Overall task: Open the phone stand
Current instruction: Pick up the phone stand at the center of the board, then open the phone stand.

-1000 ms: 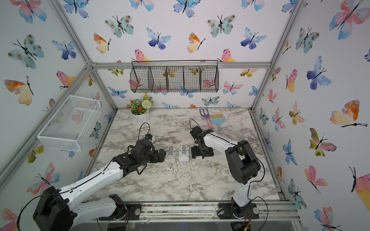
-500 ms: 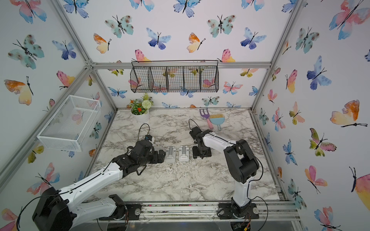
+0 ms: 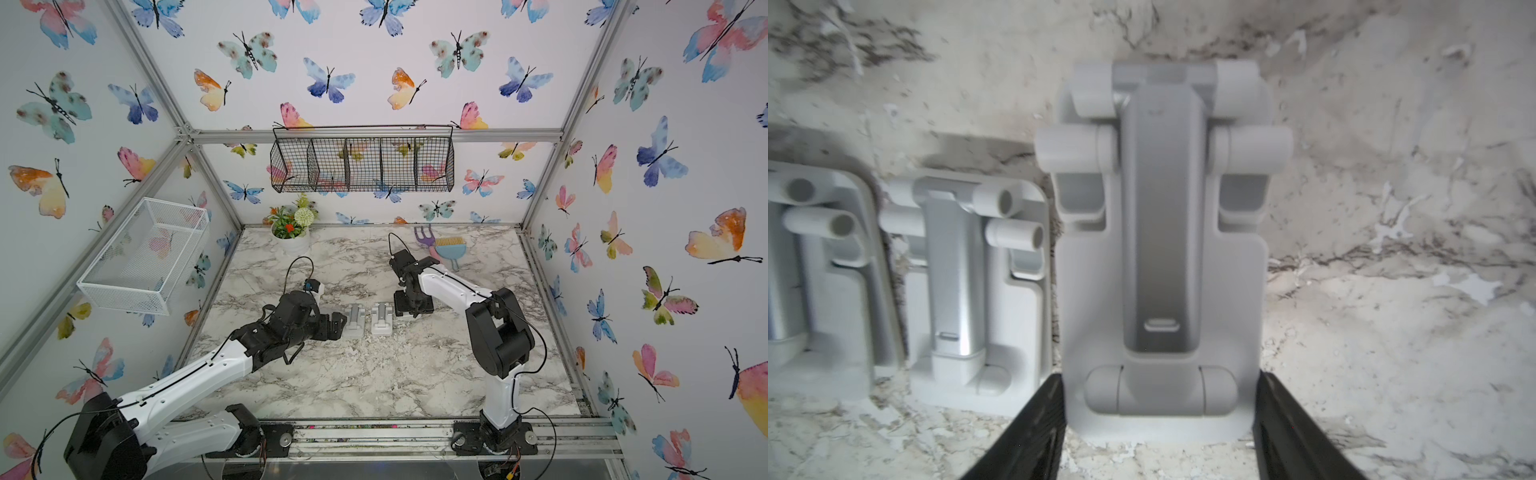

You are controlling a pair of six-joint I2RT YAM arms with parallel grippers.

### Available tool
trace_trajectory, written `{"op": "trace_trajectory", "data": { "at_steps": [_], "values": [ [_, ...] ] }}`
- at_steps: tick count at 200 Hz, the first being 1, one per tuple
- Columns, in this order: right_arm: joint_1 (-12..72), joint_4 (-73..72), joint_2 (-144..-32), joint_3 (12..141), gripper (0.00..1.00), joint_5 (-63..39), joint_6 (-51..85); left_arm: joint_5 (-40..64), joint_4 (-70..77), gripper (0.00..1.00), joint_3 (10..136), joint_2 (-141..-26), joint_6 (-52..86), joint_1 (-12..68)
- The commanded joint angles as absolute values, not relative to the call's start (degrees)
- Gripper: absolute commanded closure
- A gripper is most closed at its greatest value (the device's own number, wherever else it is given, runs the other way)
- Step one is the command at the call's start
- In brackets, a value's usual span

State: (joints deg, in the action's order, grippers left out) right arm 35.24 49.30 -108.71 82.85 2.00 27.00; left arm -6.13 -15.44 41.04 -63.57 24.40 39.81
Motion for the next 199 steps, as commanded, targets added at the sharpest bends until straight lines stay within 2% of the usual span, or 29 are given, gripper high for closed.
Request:
{"op": "trace_trajectory", "data": {
  "at_steps": [1,114,157,199],
  "values": [
    [35.51,52.46,-110.62,86.81,0.66,-1.05,28.60,-5.07,-10.57,0.02,41.37,-61.79,20.96,40.10],
    [34.77,52.66,-117.91,108.18,0.67,-20.02,43.76,-2.43,17.44,0.02,30.30,-56.80,20.75,40.25],
    [33.83,43.84,-116.25,104.82,0.66,-30.70,54.49,-4.42,22.65,0.02,29.22,-58.12,22.22,40.17],
    [33.76,32.53,-113.24,99.83,0.66,-35.63,63.92,-2.94,24.56,0.02,31.81,-62.09,22.28,37.24]
  ]
}}
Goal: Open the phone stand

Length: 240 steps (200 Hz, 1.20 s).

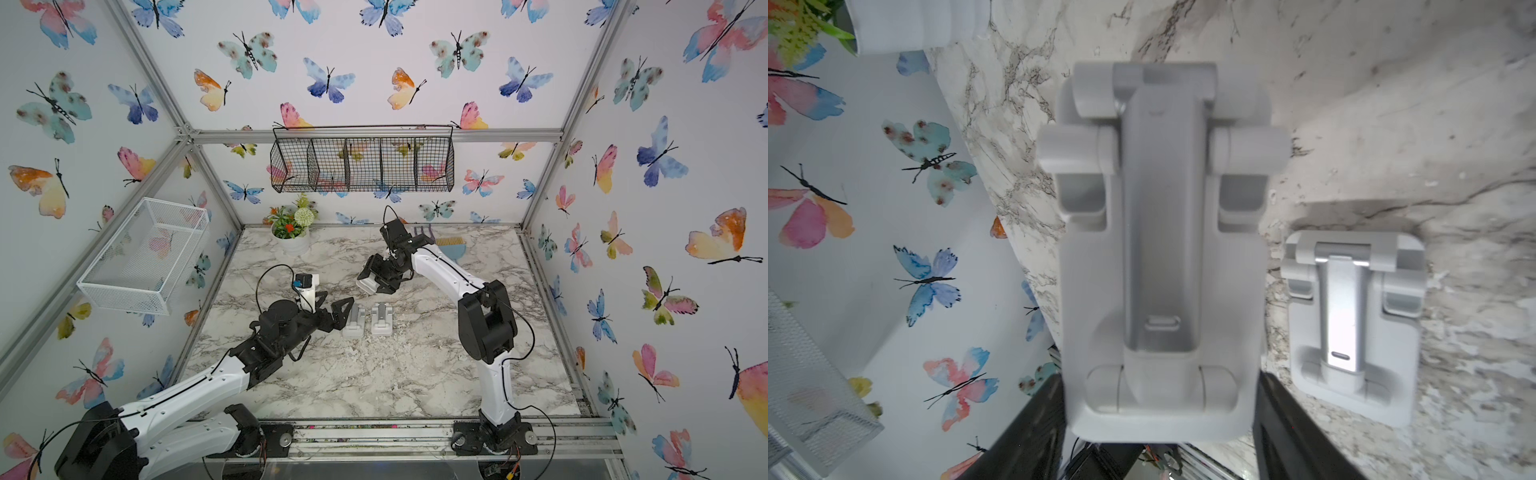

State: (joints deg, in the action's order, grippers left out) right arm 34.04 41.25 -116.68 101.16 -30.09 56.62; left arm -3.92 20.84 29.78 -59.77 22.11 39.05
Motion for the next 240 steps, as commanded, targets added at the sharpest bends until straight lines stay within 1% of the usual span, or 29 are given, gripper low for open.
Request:
{"op": "trace_trajectory", "data": {
  "at_steps": [1,59,98,180,240],
  "values": [
    [33.77,32.24,-113.13,99.73,0.66,-35.67,64.21,-2.83,24.67,0.02,31.86,-62.20,22.26,37.12],
    [33.09,21.53,-109.28,95.24,0.66,-36.82,72.18,3.79,28.64,0.02,32.04,-66.68,24.56,30.70],
    [32.70,14.28,-107.25,89.83,0.64,-39.04,76.75,6.47,29.86,0.02,33.69,-70.40,24.77,30.30],
    [32.70,12.11,-106.11,88.79,0.64,-42.00,78.48,7.12,30.62,0.02,37.98,-76.54,23.22,29.69],
    [32.76,11.06,-104.06,86.72,0.64,-42.43,78.80,8.13,31.33,0.02,39.49,-79.27,23.03,27.05]
  ]
}}
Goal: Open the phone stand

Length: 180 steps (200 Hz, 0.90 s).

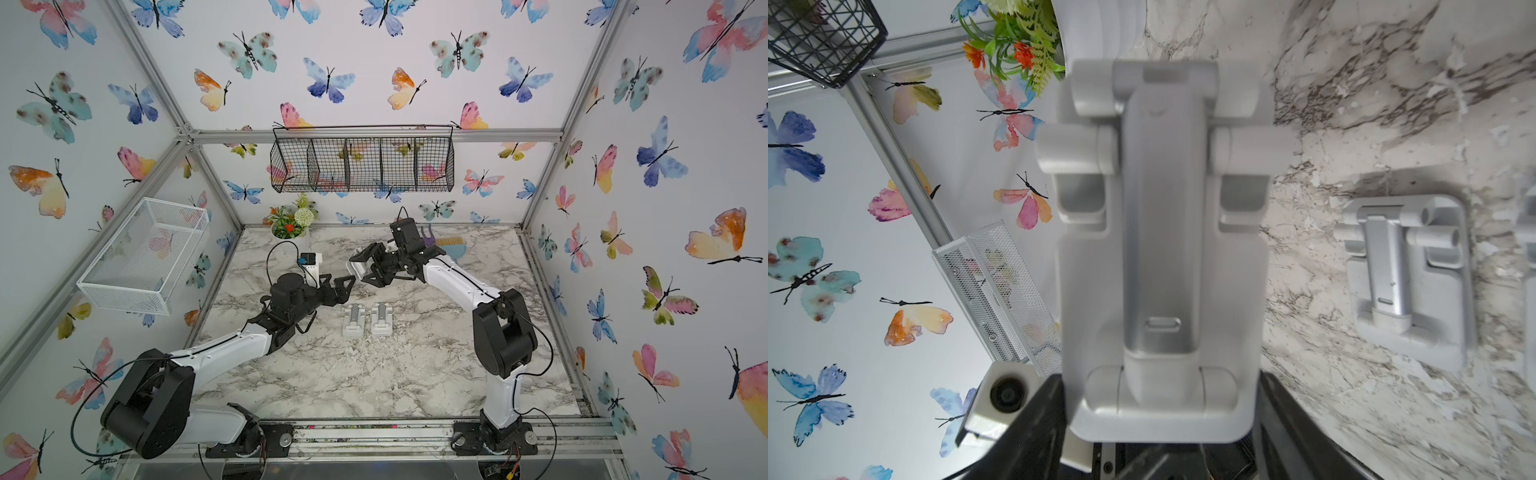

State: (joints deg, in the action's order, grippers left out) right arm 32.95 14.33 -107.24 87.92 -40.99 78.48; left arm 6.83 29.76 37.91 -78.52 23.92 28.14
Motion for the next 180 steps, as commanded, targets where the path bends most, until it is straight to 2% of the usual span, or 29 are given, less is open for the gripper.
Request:
{"op": "trace_trajectory", "data": {
  "at_steps": [1,104,180],
  "values": [
    [32.77,10.98,-104.06,86.69,0.64,-42.44,78.86,8.15,31.31,0.02,39.52,-79.32,23.03,27.06],
    [32.74,9.26,-105.04,86.23,0.65,-44.49,79.37,9.79,32.18,0.02,42.53,-82.71,23.13,26.37],
    [32.70,7.26,-106.03,86.14,0.66,-43.88,79.15,10.26,29.71,0.02,39.33,-78.13,23.42,26.37]
  ]
}}
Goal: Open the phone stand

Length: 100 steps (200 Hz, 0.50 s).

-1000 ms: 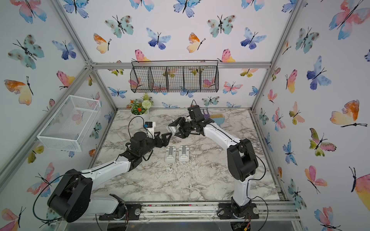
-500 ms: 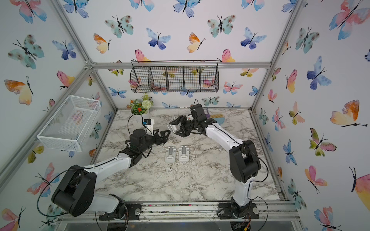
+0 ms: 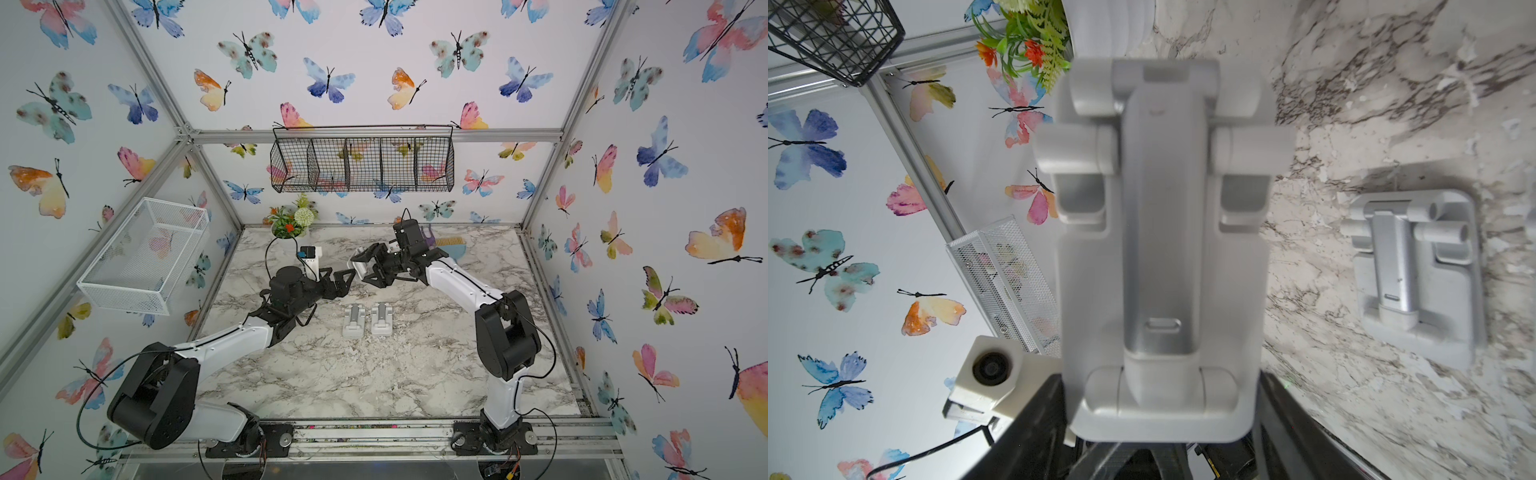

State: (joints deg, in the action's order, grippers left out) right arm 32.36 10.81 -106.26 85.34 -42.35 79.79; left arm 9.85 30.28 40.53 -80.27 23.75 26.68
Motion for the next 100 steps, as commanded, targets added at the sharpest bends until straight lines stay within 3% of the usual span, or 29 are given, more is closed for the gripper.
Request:
{"op": "trace_trajectory", "data": {
  "at_steps": [1,100],
  "values": [
    [32.70,7.23,-106.01,86.14,0.66,-43.91,79.12,10.23,29.66,0.02,39.31,-78.13,23.36,26.41],
    [33.67,5.68,-105.89,85.18,0.66,-46.88,80.02,9.80,30.23,0.02,43.48,-82.34,22.12,26.29]
  ]
}}
